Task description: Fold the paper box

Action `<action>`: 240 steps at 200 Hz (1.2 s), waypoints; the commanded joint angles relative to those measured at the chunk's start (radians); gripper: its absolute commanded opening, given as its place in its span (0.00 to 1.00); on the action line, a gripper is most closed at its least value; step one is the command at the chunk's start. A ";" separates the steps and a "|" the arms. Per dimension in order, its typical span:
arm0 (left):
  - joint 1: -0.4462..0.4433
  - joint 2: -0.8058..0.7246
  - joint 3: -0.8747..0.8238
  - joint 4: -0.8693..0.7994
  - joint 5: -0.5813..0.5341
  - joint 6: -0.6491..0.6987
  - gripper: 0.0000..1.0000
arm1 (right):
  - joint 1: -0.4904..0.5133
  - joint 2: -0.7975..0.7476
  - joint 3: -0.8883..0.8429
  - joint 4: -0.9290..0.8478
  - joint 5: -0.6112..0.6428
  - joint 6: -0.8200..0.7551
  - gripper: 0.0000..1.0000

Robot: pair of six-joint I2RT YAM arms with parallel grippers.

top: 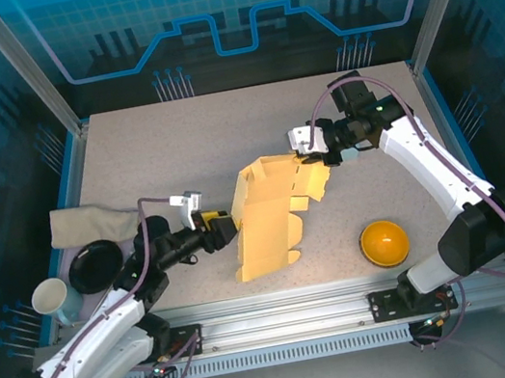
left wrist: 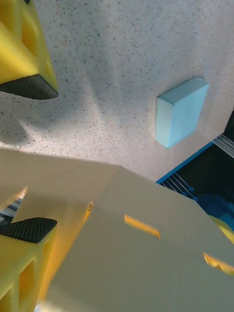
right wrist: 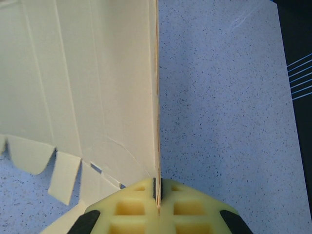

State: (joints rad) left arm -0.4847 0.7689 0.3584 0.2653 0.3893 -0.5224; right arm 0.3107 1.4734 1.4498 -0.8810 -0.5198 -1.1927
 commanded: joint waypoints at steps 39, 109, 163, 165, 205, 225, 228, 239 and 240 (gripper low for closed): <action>-0.008 0.030 0.030 0.008 0.074 -0.011 0.68 | -0.021 -0.022 0.012 0.001 -0.063 0.021 0.00; -0.020 0.092 0.067 0.085 0.068 -0.018 0.64 | -0.021 -0.029 -0.005 -0.016 -0.151 0.004 0.00; -0.026 0.069 0.059 0.092 0.040 -0.002 0.28 | -0.027 -0.035 -0.017 -0.018 -0.174 -0.003 0.00; -0.025 0.067 0.058 0.091 0.039 -0.002 0.27 | -0.028 -0.035 -0.017 -0.018 -0.175 -0.002 0.00; -0.027 0.018 0.038 0.066 -0.004 0.014 0.12 | -0.027 -0.032 -0.019 -0.018 -0.171 -0.002 0.00; -0.027 0.002 0.035 0.026 -0.039 0.021 0.07 | -0.027 -0.032 -0.022 -0.012 -0.171 -0.002 0.00; -0.027 0.002 0.033 0.021 -0.045 0.022 0.07 | -0.027 -0.033 -0.022 -0.012 -0.171 -0.001 0.00; -0.027 -0.001 0.032 0.000 -0.061 0.022 0.09 | -0.024 -0.037 -0.029 0.001 -0.161 0.004 0.00; -0.027 -0.001 0.033 -0.003 -0.062 0.021 0.10 | -0.024 -0.037 -0.030 0.002 -0.159 0.005 0.00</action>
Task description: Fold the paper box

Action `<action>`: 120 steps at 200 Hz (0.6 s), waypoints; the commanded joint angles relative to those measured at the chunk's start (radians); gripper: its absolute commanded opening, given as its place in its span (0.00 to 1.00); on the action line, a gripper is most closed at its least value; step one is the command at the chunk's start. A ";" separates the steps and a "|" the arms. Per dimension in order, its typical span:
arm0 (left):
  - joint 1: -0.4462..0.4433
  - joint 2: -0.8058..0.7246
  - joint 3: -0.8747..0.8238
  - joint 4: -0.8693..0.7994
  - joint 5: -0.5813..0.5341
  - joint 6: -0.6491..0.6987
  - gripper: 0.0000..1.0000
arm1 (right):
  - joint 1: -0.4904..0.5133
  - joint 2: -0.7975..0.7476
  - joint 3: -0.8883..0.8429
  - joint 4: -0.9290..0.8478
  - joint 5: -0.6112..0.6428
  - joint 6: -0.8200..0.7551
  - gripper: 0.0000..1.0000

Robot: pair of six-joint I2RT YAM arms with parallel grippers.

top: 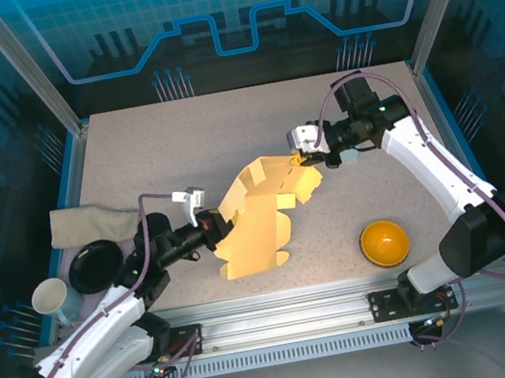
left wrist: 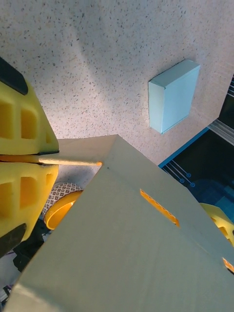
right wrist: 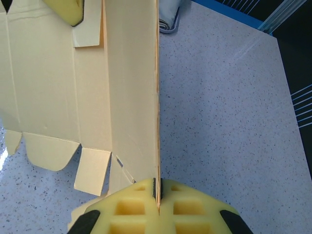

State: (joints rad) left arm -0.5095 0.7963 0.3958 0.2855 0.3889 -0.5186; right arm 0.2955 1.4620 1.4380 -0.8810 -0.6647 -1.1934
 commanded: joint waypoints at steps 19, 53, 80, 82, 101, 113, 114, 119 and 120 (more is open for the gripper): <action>-0.003 -0.045 -0.009 -0.073 -0.103 0.005 0.46 | 0.009 -0.035 -0.038 0.065 0.082 0.042 0.00; -0.004 -0.121 -0.008 -0.185 -0.116 0.017 0.73 | 0.087 -0.026 -0.053 0.124 0.359 0.036 0.00; -0.014 -0.192 0.033 -0.329 -0.126 0.025 0.73 | 0.143 -0.008 -0.062 0.166 0.463 0.023 0.00; -0.015 -0.196 0.036 -0.340 -0.132 0.025 0.72 | 0.147 -0.008 -0.065 0.172 0.473 0.022 0.00; -0.018 -0.255 0.037 -0.402 -0.204 0.022 0.71 | 0.185 0.000 -0.111 0.248 0.539 0.006 0.00; -0.019 -0.283 0.025 -0.413 -0.254 0.024 0.71 | 0.204 0.003 -0.146 0.299 0.555 -0.001 0.00; -0.018 -0.284 0.024 -0.412 -0.255 0.024 0.71 | 0.206 0.003 -0.148 0.301 0.555 -0.002 0.00; -0.019 -0.290 0.017 -0.403 -0.259 0.026 0.71 | 0.211 0.005 -0.157 0.313 0.557 -0.004 0.00; -0.019 -0.291 0.015 -0.400 -0.260 0.027 0.71 | 0.211 0.006 -0.159 0.315 0.557 -0.004 0.00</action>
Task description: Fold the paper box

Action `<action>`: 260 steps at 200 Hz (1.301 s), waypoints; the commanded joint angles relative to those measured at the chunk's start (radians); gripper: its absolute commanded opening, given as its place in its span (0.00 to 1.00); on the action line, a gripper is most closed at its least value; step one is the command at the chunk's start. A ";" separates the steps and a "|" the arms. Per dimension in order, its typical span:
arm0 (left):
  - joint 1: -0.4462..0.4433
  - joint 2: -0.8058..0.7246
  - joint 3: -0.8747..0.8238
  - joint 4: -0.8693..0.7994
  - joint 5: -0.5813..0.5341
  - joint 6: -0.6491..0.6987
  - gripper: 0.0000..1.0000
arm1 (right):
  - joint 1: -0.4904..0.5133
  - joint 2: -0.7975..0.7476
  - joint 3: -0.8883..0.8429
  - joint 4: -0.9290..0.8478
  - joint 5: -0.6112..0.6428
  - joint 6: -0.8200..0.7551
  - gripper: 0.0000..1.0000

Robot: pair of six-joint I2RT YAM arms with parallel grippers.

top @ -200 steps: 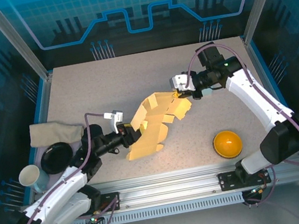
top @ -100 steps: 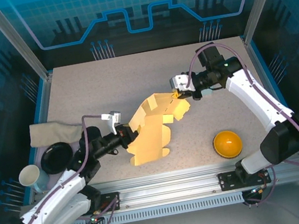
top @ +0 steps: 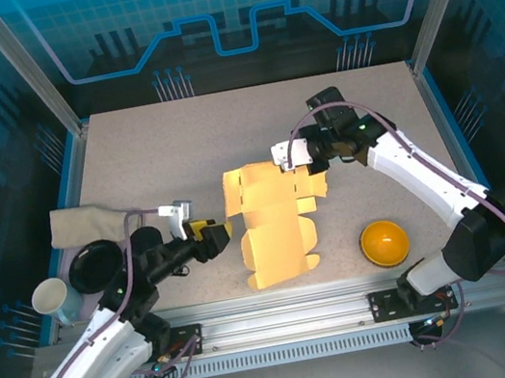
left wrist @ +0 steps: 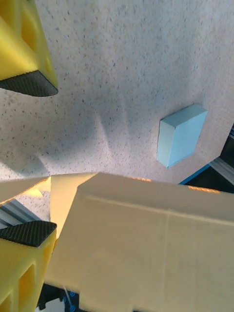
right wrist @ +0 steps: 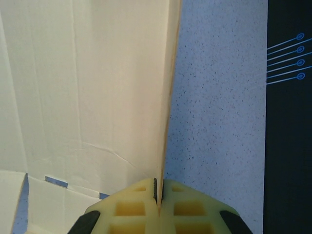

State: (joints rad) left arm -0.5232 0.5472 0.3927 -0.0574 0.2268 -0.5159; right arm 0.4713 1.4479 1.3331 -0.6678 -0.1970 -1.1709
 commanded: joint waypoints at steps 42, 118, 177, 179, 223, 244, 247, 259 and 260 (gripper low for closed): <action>-0.005 -0.010 -0.015 0.004 -0.160 0.025 0.71 | 0.041 0.045 -0.099 0.152 0.115 -0.049 0.00; -0.004 0.248 -0.048 0.281 -0.326 0.235 0.63 | 0.114 -0.002 -0.403 0.695 0.252 -0.100 0.00; -0.004 0.361 -0.066 0.330 -0.234 0.238 0.45 | 0.153 0.014 -0.547 0.932 0.335 -0.136 0.00; -0.003 0.364 -0.066 0.331 -0.229 0.235 0.44 | 0.154 0.014 -0.551 0.932 0.336 -0.138 0.00; -0.008 0.369 -0.098 0.321 -0.192 0.224 0.42 | 0.168 -0.002 -0.673 1.190 0.374 -0.168 0.00; -0.008 0.366 -0.097 0.303 -0.209 0.240 0.43 | 0.178 0.012 -0.725 1.324 0.398 -0.207 0.00; -0.008 0.366 -0.095 0.302 -0.211 0.243 0.43 | 0.180 0.014 -0.730 1.337 0.400 -0.210 0.00; -0.009 0.367 -0.090 0.295 -0.220 0.253 0.43 | 0.189 0.031 -0.750 1.407 0.422 -0.228 0.00; -0.009 0.367 -0.090 0.295 -0.222 0.254 0.42 | 0.190 0.032 -0.752 1.410 0.425 -0.229 0.00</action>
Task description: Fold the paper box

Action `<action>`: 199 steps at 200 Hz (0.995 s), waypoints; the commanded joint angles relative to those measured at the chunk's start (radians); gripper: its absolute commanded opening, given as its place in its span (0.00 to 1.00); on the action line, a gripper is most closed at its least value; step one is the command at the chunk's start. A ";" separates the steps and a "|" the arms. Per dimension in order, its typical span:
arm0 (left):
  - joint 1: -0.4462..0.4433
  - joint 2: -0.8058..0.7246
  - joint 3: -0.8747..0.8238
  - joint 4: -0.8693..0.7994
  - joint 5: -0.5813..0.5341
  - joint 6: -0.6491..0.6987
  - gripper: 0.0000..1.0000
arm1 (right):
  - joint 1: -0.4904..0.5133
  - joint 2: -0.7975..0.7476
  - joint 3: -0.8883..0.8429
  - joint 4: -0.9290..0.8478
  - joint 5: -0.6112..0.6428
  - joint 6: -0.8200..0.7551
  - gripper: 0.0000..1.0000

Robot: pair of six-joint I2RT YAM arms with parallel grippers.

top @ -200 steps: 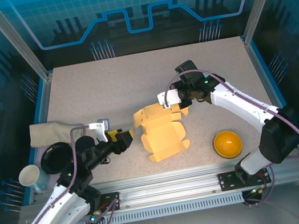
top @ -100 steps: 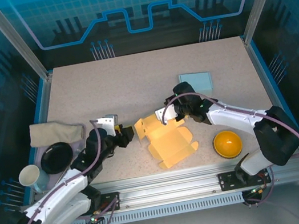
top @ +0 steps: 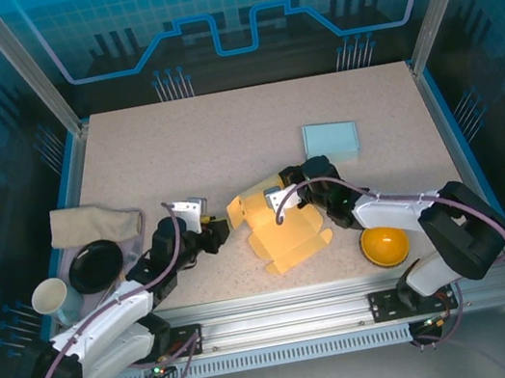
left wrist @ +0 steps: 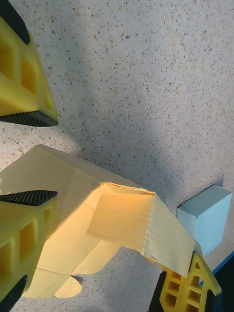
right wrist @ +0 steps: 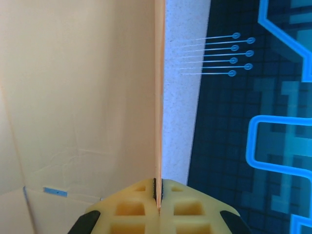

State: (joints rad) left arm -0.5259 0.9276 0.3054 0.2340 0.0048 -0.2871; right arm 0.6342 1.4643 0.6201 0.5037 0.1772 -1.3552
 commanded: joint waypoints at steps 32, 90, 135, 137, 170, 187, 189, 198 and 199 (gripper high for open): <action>-0.006 0.010 -0.007 0.005 -0.010 0.038 0.43 | 0.053 0.051 -0.071 0.325 0.096 -0.062 0.00; -0.019 0.041 -0.013 0.005 -0.001 0.052 0.43 | 0.062 0.094 -0.112 0.300 0.113 -0.065 0.00; -0.019 -0.037 -0.003 -0.054 -0.042 0.032 0.43 | 0.052 0.169 -0.110 0.349 0.125 -0.068 0.00; -0.020 -0.041 -0.003 -0.059 -0.050 0.028 0.43 | 0.052 0.169 -0.109 0.349 0.125 -0.067 0.00; -0.020 -0.200 0.000 -0.232 -0.221 -0.093 0.41 | 0.043 0.157 -0.103 0.338 0.117 -0.066 0.00; -0.019 -0.263 -0.021 -0.253 -0.250 -0.120 0.39 | 0.035 0.151 -0.101 0.334 0.108 -0.065 0.00; -0.018 -0.262 -0.021 -0.254 -0.250 -0.122 0.39 | 0.035 0.151 -0.101 0.334 0.107 -0.065 0.00; -0.013 -0.236 -0.017 -0.262 -0.245 -0.121 0.39 | 0.032 0.149 -0.098 0.334 0.104 -0.063 0.00; -0.013 -0.231 -0.016 -0.263 -0.244 -0.121 0.39 | 0.032 0.149 -0.098 0.334 0.104 -0.062 0.00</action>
State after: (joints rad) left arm -0.5396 0.6949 0.3035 0.0494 -0.1684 -0.3534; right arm 0.6796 1.6070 0.5217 0.8551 0.2832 -1.4231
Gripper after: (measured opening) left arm 0.393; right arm 0.043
